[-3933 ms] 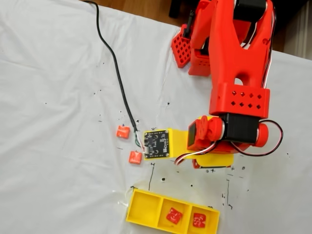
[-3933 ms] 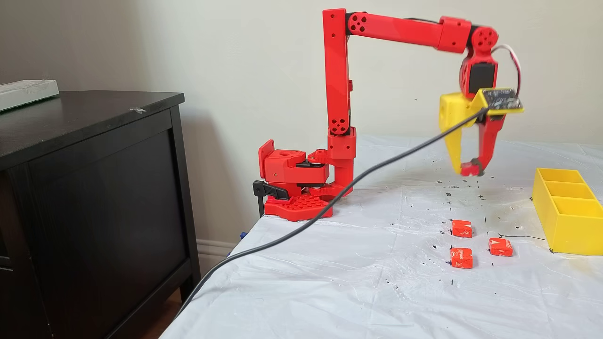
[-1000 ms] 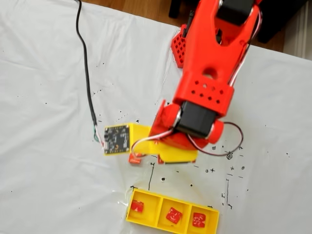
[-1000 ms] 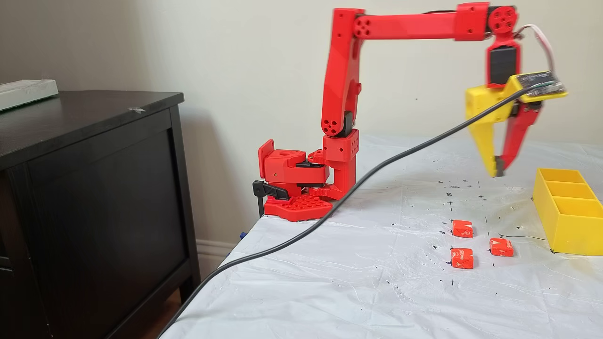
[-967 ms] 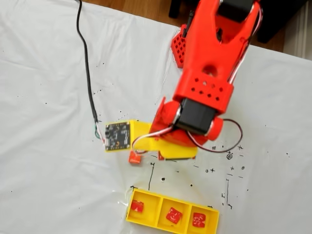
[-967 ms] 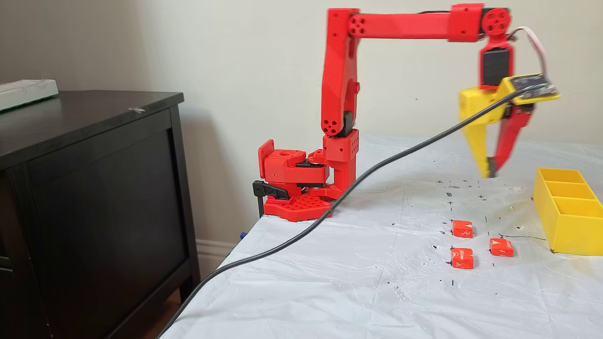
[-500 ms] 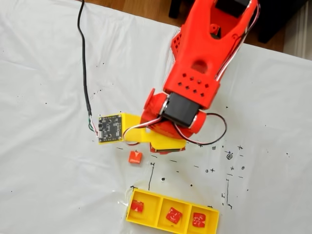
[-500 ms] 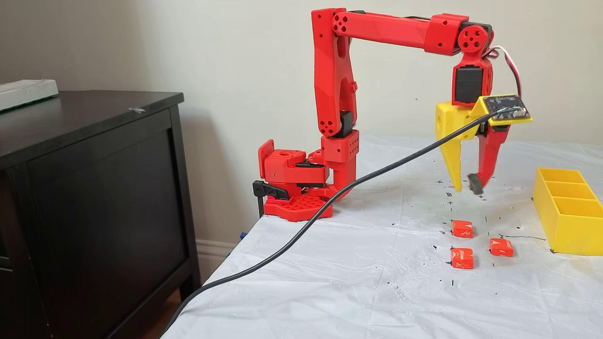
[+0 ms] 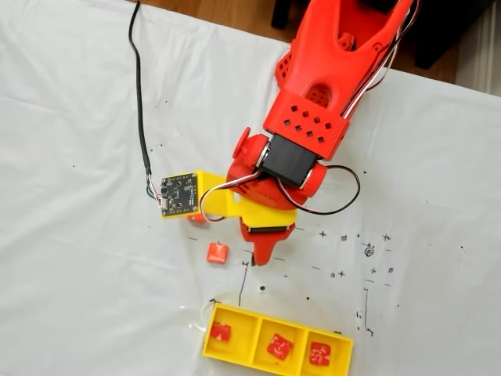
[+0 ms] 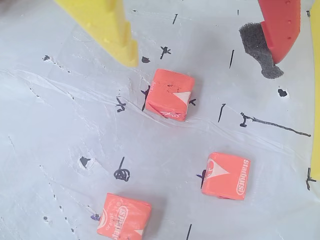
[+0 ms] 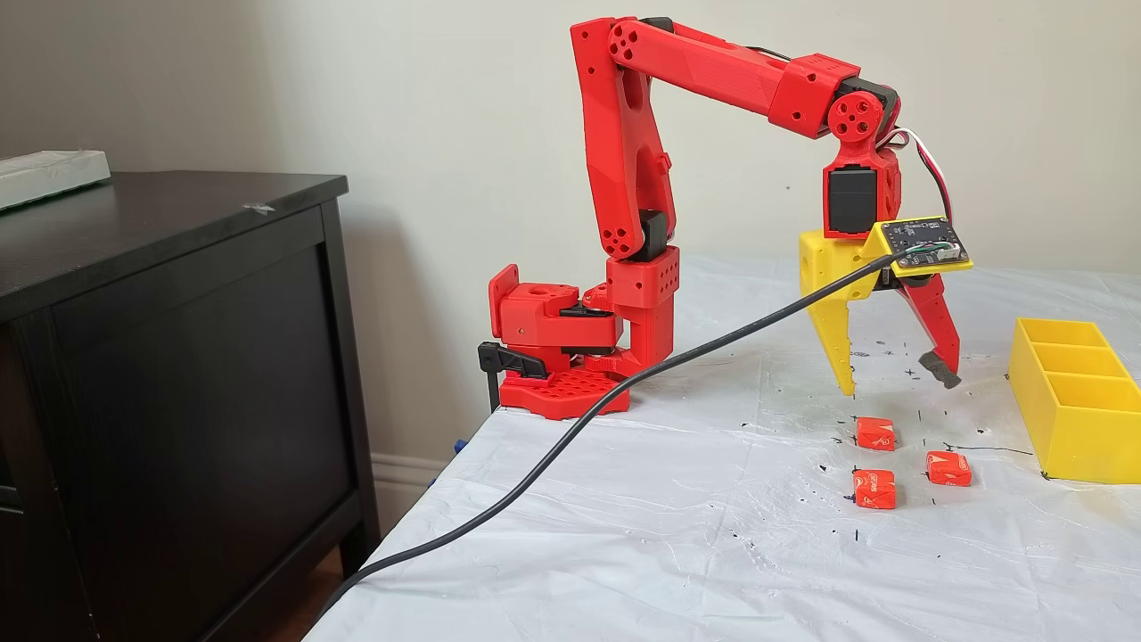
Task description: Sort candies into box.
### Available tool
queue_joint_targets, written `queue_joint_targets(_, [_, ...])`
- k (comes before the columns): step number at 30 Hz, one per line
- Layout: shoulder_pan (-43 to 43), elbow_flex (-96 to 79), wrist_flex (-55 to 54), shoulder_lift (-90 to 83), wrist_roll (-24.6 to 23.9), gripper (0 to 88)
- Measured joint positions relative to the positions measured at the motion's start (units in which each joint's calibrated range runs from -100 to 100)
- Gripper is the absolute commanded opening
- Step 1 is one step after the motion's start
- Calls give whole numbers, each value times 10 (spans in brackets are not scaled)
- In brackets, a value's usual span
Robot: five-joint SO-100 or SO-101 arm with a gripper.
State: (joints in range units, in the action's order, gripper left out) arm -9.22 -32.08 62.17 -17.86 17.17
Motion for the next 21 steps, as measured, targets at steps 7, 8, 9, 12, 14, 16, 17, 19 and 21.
queue_joint_targets(7, [1, 0, -3, 31, 0, 324])
queue_joint_targets(8, [1, 0, -6, 37, 2, 325])
queue_joint_targets(9, [-2, 0, -9, 44, 4, 326])
queue_joint_targets(12, [-7, 0, -12, 66, 7, 326])
queue_joint_targets(14, [-7, 0, -12, 76, 7, 325])
queue_joint_targets(16, [-7, 0, -12, 82, 7, 323])
queue_joint_targets(17, [-7, 0, -12, 86, 7, 321])
queue_joint_targets(19, [-7, 0, -12, 93, 7, 315])
queue_joint_targets(21, [-7, 0, -24, 95, 6, 313])
